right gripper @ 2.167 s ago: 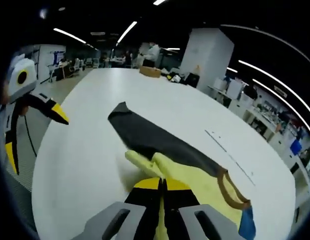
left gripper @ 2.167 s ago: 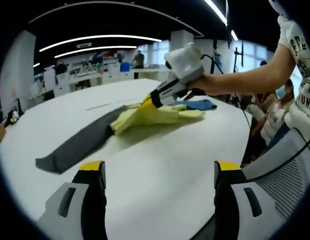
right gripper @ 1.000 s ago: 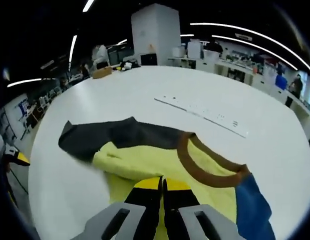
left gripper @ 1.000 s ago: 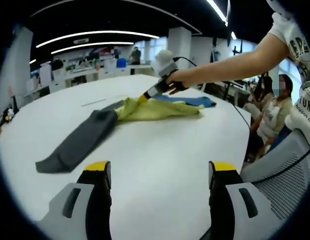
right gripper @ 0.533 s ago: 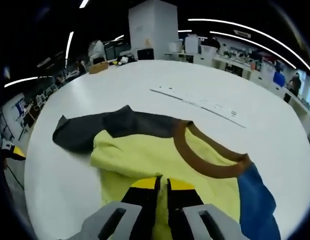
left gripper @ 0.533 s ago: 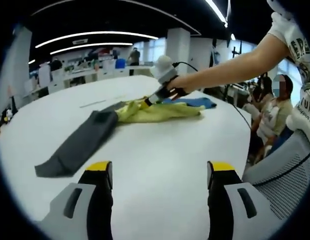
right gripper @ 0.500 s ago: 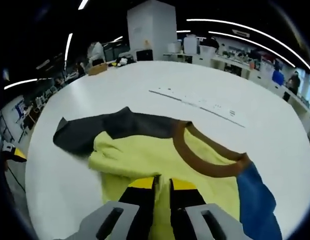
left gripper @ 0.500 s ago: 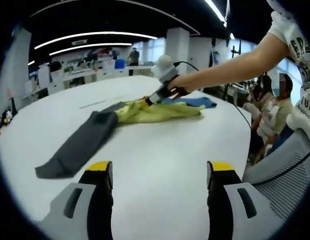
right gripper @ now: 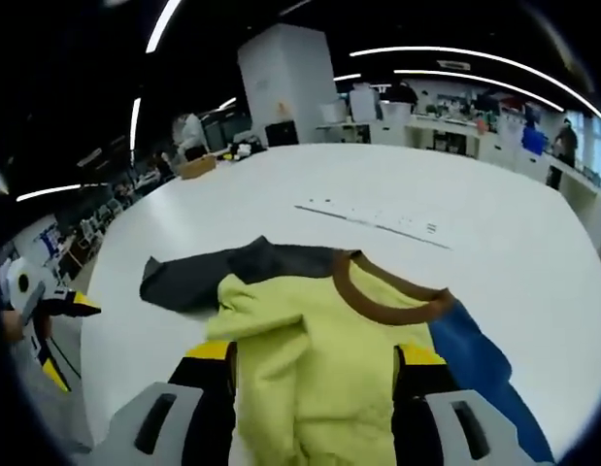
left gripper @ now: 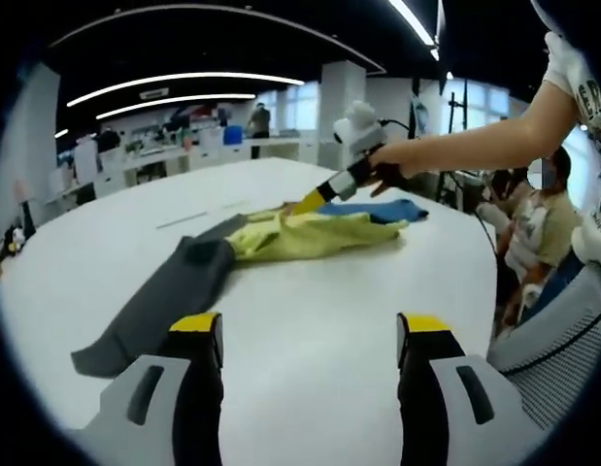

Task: Fold the garment on the visible template until the final outline fits inside the template.

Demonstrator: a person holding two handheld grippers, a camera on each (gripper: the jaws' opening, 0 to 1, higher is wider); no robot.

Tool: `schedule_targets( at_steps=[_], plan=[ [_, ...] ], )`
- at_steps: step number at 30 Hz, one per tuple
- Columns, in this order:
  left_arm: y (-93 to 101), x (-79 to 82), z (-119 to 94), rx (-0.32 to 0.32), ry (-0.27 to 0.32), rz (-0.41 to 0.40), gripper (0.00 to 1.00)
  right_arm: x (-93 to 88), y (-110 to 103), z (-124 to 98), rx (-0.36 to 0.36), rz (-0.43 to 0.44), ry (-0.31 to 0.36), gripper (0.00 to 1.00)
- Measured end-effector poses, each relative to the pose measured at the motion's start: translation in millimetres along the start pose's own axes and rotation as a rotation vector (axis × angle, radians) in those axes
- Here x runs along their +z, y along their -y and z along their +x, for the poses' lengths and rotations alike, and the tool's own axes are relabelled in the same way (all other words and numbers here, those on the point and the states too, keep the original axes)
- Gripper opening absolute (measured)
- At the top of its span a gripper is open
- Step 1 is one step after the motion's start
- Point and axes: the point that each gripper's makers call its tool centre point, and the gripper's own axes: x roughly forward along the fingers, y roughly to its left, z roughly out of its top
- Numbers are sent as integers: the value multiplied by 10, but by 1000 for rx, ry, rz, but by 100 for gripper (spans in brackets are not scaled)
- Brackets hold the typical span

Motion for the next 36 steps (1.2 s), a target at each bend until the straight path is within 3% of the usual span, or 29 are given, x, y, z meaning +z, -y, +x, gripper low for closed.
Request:
schedule_targets(
  at_steps=[7, 17, 27, 36],
  plan=[
    [-57, 73, 120, -4, 14, 10, 67, -157, 27, -307, 3, 3, -1, 71],
    [-163, 118, 303, 0, 10, 26, 56, -448, 72, -732, 14, -7, -8, 71],
    [-208, 231, 592, 11, 13, 46, 45, -785, 128, -1048, 3, 8, -27, 70],
    [-250, 304, 864, 31, -2, 85, 35, -970, 164, -1230, -15, 4, -26, 66]
  ],
)
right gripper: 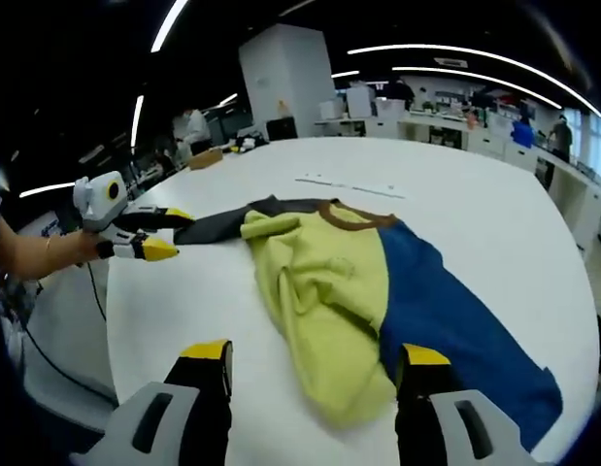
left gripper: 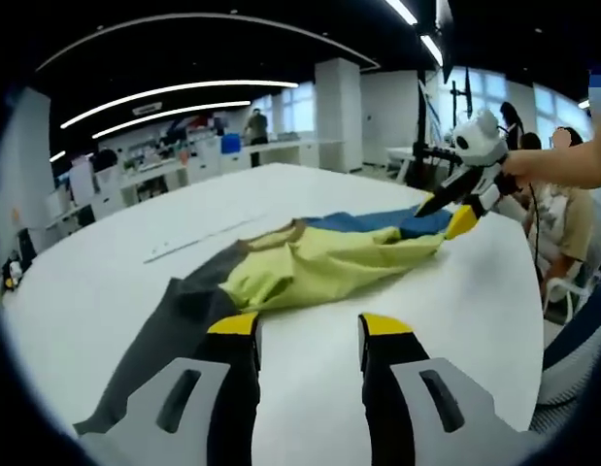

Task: Fold the garment on the visible template until the final outline fits inside the template.

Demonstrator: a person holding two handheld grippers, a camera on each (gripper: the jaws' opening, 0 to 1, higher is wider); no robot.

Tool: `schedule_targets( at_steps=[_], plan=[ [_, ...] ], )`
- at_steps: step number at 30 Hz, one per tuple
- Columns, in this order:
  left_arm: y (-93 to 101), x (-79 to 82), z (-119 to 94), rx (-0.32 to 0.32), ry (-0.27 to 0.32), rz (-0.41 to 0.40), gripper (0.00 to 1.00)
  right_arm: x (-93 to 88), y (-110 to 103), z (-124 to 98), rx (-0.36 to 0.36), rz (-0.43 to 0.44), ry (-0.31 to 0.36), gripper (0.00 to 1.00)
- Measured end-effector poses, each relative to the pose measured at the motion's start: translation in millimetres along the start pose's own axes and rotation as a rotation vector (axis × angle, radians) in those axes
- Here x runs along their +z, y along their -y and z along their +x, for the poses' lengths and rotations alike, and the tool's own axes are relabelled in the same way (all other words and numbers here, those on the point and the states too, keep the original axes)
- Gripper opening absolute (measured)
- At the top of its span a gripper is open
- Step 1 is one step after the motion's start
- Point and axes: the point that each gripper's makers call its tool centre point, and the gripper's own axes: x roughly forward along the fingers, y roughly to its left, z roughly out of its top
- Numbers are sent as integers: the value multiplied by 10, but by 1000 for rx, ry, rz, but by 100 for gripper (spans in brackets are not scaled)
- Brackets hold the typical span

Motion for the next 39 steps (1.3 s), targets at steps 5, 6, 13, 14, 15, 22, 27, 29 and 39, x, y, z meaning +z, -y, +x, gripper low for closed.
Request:
schedule_targets(
  at_steps=[5, 6, 13, 14, 15, 22, 27, 29, 39],
  plan=[
    [-42, -14, 121, 19, -14, -11, 31, -133, 4, -39, -8, -4, -7, 63],
    [-59, -23, 141, 28, -17, -20, 29, -151, 11, -40, -9, -5, -6, 61],
    [-129, -47, 317, 63, -23, -18, 24, -305, 64, -30, -43, -70, -37, 45],
    [-144, -37, 338, 69, -17, -22, 23, -337, 88, -31, -59, -92, -47, 44],
    [-162, -28, 371, 78, -14, -18, 22, -355, 99, -27, -67, -97, -50, 42],
    [-209, -60, 539, 104, -30, -13, 14, -388, 176, -18, -91, -93, -32, 27],
    [-207, -69, 607, 113, -35, -4, 12, -388, 211, 0, -94, -65, -18, 26],
    [-217, -88, 641, 120, -41, 1, 12, -403, 221, 4, -100, -63, -20, 24],
    [-286, -249, 809, 155, -105, 50, 7, -457, 283, 42, -143, -115, -26, 14]
  ],
)
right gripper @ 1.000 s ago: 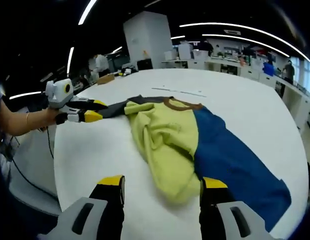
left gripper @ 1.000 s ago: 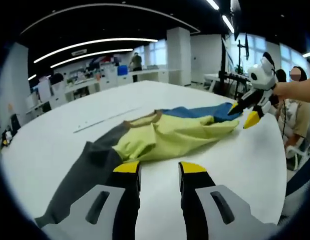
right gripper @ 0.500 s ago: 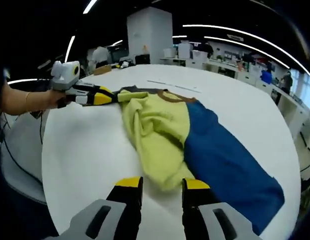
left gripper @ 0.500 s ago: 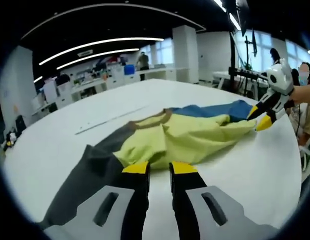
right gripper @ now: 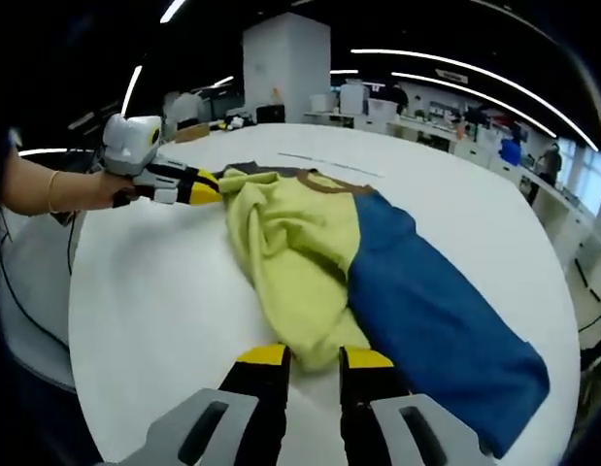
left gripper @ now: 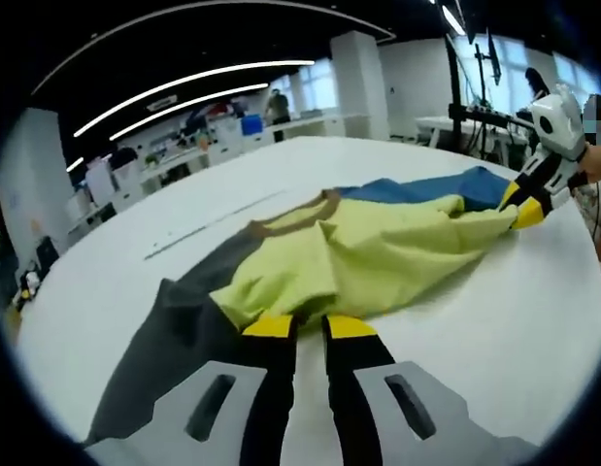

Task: Fold the garment on the visible template until the final outline fits inside the template.

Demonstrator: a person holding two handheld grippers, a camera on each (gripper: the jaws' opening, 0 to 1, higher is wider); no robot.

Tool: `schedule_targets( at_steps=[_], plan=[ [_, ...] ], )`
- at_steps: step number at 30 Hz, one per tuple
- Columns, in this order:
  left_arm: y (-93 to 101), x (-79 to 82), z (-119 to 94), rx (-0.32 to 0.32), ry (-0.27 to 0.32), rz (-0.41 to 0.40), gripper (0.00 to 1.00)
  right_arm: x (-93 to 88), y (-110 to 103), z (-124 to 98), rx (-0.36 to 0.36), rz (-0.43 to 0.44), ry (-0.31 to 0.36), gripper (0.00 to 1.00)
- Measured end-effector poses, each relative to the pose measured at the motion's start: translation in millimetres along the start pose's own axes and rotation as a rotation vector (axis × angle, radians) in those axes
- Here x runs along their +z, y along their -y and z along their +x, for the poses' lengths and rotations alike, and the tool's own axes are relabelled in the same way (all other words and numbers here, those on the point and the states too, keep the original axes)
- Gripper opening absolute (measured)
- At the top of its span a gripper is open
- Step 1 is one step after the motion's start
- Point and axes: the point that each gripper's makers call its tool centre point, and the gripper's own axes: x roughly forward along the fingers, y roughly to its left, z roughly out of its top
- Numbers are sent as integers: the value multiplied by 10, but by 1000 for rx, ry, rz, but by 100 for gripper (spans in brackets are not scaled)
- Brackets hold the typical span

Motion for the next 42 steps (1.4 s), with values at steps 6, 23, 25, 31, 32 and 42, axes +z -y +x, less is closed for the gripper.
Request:
schedule_targets(
  at_steps=[6, 23, 25, 31, 32, 42],
  plan=[
    [-87, -21, 28, 38, -23, 60, 0, -18, 41, 3, -20, 9, 2, 10],
    [-217, 226, -329, 49, 22, 68, 0, 221, -57, -220, 24, 92, 21, 0],
    [-237, 237, -396, 51, 22, 63, 0, 281, -82, -260, 35, 103, 27, 0],
    [-244, 287, -574, 42, 32, 68, 0, 440, -142, -361, 58, 114, 40, 0],
    [-242, 300, -609, 37, 33, 69, 0, 471, -157, -384, 64, 116, 43, 0],
    [-267, 422, -893, -18, 51, 42, 0, 736, -167, -572, 76, 98, 85, 0]
  ],
)
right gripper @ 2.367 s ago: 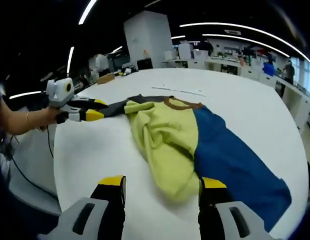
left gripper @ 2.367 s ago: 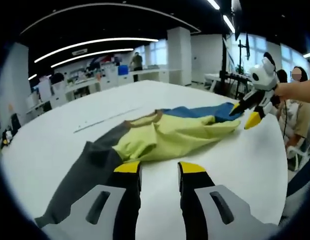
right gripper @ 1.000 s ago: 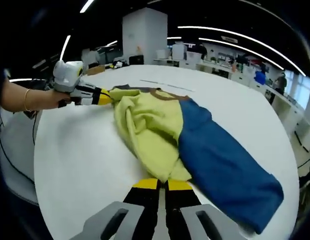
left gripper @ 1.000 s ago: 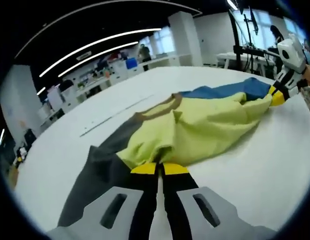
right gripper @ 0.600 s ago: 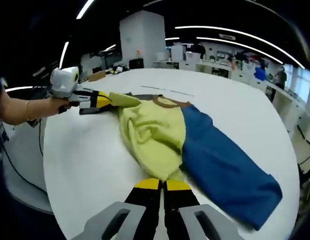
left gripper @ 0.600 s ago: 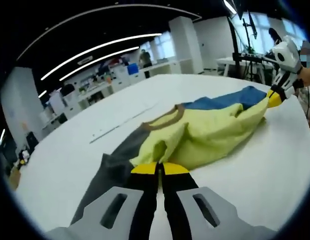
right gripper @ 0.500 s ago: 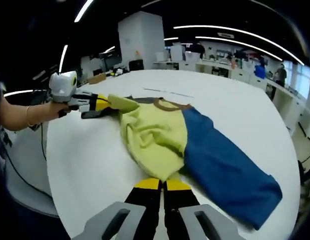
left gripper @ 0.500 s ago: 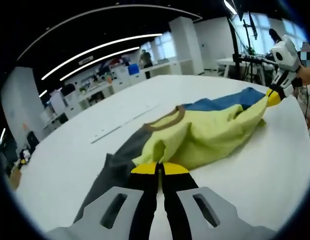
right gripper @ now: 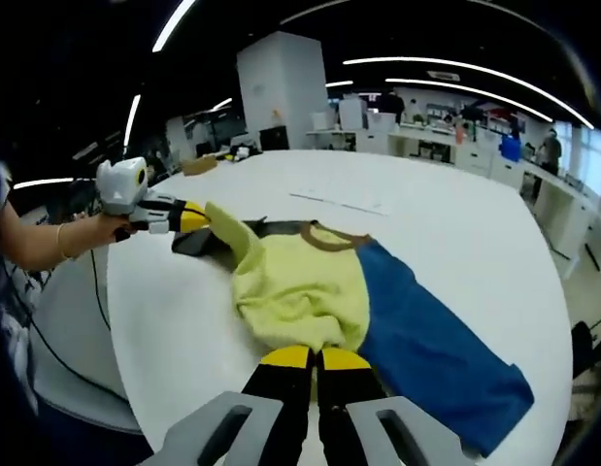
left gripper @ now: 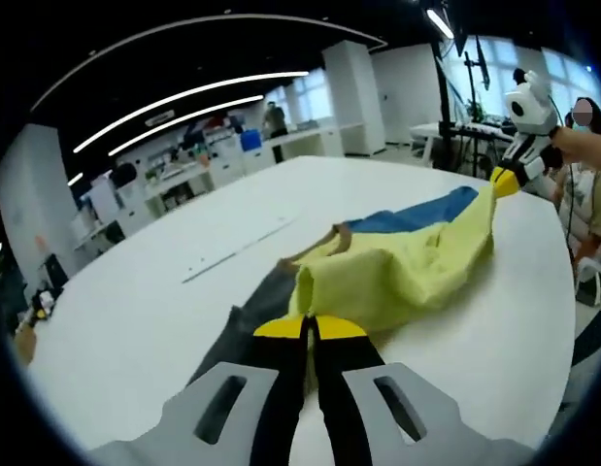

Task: Fold the garment on the visible template until the final outline fits inside the template.

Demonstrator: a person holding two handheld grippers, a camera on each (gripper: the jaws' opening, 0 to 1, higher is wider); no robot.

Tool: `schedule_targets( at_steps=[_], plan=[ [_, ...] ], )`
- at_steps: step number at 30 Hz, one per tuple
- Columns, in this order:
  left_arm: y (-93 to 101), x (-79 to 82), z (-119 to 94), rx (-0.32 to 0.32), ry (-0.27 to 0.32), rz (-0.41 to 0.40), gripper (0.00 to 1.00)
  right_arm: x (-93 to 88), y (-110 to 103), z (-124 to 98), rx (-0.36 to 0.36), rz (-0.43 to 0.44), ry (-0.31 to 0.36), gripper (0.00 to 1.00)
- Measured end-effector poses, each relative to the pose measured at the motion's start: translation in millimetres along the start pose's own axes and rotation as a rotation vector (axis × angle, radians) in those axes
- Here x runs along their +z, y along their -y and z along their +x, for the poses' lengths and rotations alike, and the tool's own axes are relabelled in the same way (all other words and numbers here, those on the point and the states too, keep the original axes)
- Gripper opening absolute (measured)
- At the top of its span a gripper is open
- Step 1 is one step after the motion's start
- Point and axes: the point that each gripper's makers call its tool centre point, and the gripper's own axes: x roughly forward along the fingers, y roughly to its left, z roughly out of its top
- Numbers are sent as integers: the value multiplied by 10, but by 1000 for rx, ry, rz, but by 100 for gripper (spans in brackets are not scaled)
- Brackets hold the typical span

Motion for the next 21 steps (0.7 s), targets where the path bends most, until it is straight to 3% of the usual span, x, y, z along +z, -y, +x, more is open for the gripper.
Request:
schedule_targets(
  at_steps=[6, 11, 21],
  plan=[
    [9, 29, -152, -50, -27, -45, 0, 180, 70, -56, 1, 25, 33, 0],
    [12, 83, -217, -75, -22, -72, 0, 290, 120, -59, -22, -3, 35, 0],
    [-252, 158, 116, -24, -5, -110, 0, 464, 540, 198, -101, -6, 35, 0]
  ],
)
